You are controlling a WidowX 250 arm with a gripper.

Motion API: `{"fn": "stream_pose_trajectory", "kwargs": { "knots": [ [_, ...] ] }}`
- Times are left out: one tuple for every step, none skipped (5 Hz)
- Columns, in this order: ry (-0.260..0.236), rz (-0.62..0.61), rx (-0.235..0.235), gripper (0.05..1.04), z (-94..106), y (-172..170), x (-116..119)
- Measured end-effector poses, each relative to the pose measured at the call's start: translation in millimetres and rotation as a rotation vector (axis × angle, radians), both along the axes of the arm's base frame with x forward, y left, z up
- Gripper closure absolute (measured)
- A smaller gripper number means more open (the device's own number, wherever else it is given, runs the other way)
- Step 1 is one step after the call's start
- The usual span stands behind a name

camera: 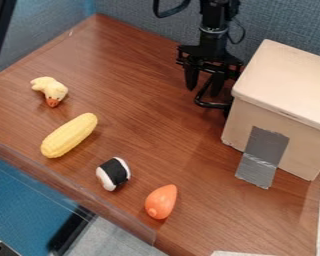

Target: Opened the drawer

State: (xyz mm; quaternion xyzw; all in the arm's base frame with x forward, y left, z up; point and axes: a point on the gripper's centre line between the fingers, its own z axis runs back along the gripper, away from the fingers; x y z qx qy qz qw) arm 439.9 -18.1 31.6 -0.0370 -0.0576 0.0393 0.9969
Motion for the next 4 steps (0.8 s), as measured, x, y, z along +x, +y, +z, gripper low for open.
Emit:
{"fn": "stream_pose_trajectory", "kwargs": {
  "knots": [
    [0.006, 0.003, 0.027, 0.785, -0.3, 10, -1],
    [0.013, 0.003, 0.046, 0.950, -0.6, 20, -2],
    [0.029, 0.012, 0.058, 0.980, -4.4, 32, -6],
    [0.030, 0.011, 0.079, 0.980, -4.8, 44, -7]
  ]
}}
